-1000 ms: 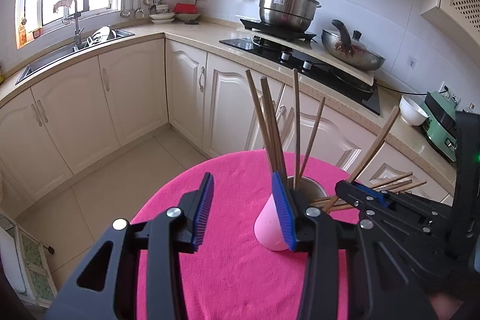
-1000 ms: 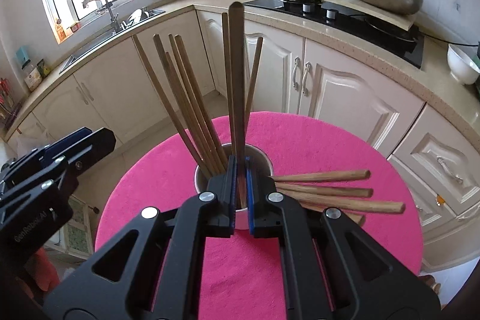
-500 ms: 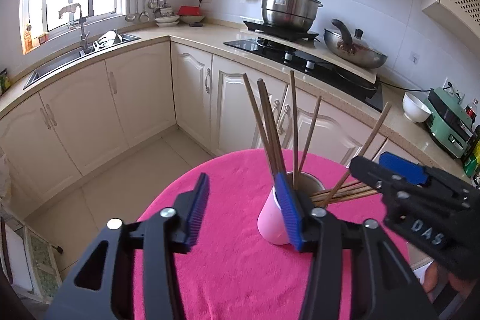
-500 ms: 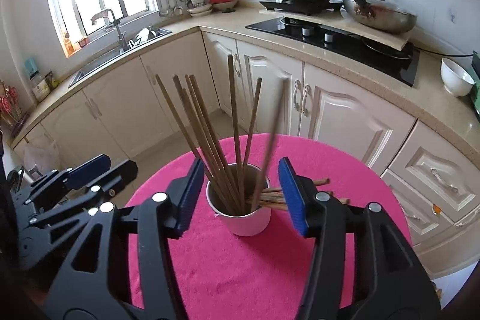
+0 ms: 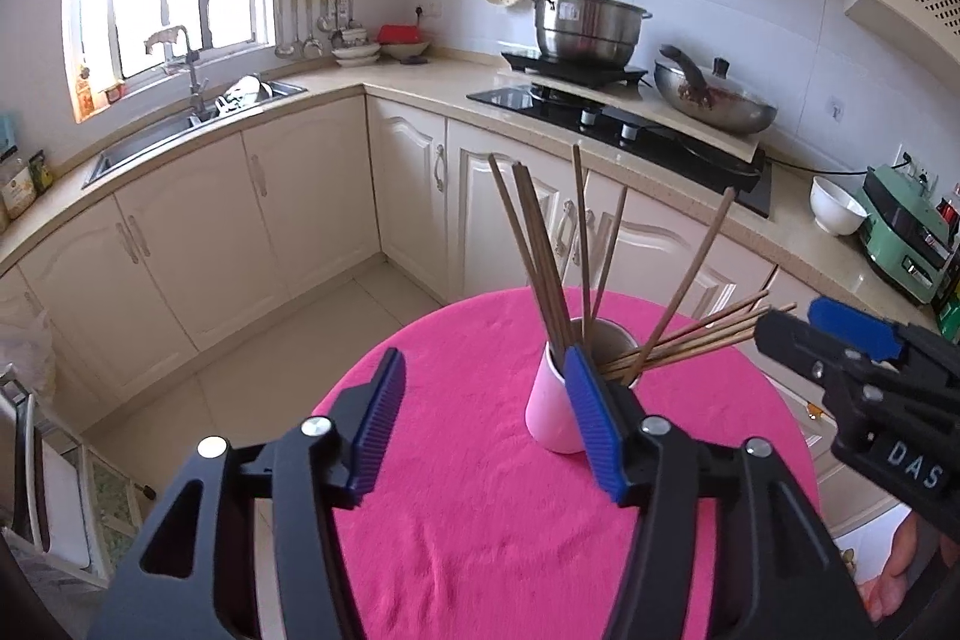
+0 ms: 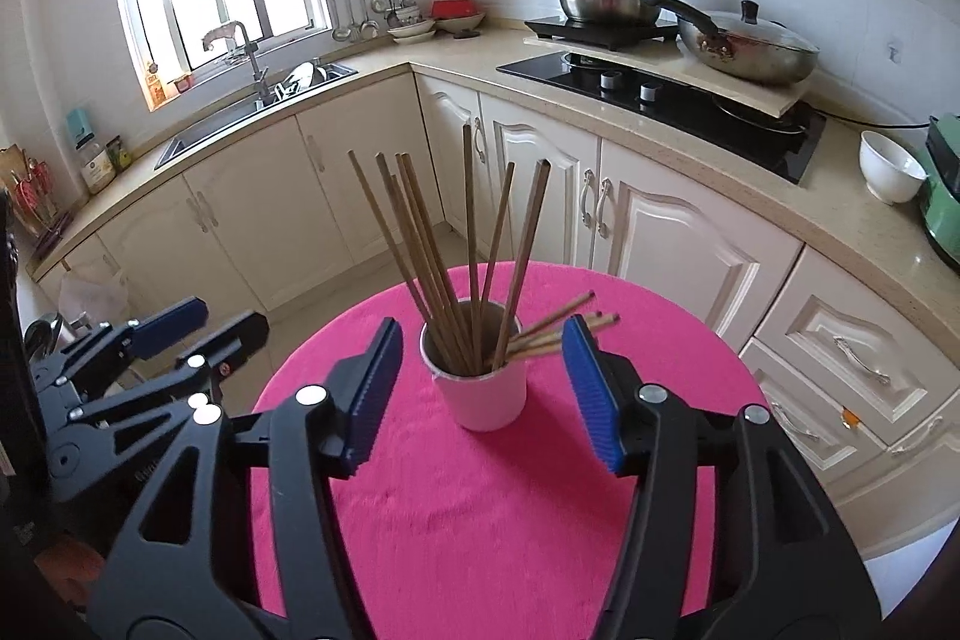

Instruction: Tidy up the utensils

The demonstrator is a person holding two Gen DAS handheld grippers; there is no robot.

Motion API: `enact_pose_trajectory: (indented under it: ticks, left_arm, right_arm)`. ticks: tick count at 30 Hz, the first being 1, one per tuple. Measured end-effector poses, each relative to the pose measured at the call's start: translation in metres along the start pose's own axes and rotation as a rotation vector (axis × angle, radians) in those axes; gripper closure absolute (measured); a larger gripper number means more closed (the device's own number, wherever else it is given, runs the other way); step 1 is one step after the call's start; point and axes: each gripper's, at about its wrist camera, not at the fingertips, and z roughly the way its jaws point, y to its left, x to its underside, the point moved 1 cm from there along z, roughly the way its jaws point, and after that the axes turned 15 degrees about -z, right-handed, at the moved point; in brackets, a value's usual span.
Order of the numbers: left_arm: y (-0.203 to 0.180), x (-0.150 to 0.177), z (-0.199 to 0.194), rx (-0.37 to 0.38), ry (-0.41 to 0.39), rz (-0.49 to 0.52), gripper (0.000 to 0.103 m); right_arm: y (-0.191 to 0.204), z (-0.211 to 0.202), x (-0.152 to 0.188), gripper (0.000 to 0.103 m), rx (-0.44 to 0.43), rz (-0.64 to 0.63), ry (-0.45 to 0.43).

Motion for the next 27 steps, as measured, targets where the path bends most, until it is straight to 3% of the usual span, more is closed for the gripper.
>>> enact_pose_trajectory:
  ticks: [5, 13, 21, 27]
  left_arm:
    - [-0.001, 0.001, -0.029, 0.008, -0.021, 0.025, 0.045]
    - [0.021, 0.0, -0.103, 0.099, -0.098, 0.02, 0.04]
    - [0.08, 0.01, -0.21, 0.175, -0.185, 0.075, 0.03]
    - [0.128, 0.03, -0.285, 0.172, -0.227, 0.116, 0.03]
  right_arm:
    - [0.01, -0.033, 0.006, 0.035, 0.041, -0.003, -0.011]
    - [0.052, -0.1, 0.014, 0.032, 0.132, -0.011, -0.049]
    - [0.145, -0.2, 0.032, 0.026, 0.244, 0.037, -0.142]
    - [0.224, -0.262, 0.04, 0.022, 0.287, 0.015, -0.224]
